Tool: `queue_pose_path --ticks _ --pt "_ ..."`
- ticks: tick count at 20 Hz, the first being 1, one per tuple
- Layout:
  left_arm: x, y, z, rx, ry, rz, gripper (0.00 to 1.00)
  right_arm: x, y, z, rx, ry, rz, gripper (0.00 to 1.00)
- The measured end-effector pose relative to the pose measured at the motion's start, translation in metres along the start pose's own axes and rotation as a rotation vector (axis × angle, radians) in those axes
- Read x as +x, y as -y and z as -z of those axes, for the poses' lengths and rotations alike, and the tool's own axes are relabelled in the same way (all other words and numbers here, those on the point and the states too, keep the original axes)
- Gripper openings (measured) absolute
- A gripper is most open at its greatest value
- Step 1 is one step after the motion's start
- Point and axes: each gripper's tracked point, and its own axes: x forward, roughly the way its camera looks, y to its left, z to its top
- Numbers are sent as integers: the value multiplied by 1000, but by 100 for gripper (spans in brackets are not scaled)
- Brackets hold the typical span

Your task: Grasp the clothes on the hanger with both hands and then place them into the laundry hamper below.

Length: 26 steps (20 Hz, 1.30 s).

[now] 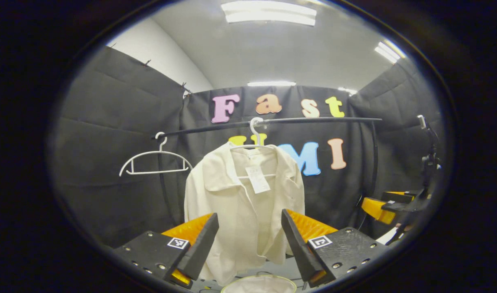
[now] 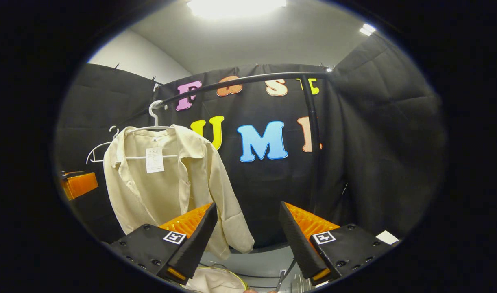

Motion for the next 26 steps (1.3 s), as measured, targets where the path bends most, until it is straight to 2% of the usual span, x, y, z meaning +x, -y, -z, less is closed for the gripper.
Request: queue_pose_path --ticks 4,8,12,19,22,23,24,26 --pt "36 -1 -2 -4 -4 -59 90 28 -1 9 20 -19 -24 96" --pt "71 -22 2 -3 -20 -207 91 47 -3 21 24 -45 -60 97" --pt "105 -34 7 -37 -24 -318 91 62 -8 26 15 -49 -105 97" --pt "137 -72 9 16 4 -508 90 92 -7 38 23 -76 -165 96" --pt "147 -86 9 33 21 -577 90 104 -11 41 -2 -65 -214 96" --pt "151 -89 11 37 20 -594 88 107 -12 43 -13 -67 -233 93" --pt "154 -91 12 43 17 -610 89 110 -15 46 -23 -72 -251 96" --pt "154 -102 14 67 15 -658 87 116 -18 52 -32 -89 -279 95"
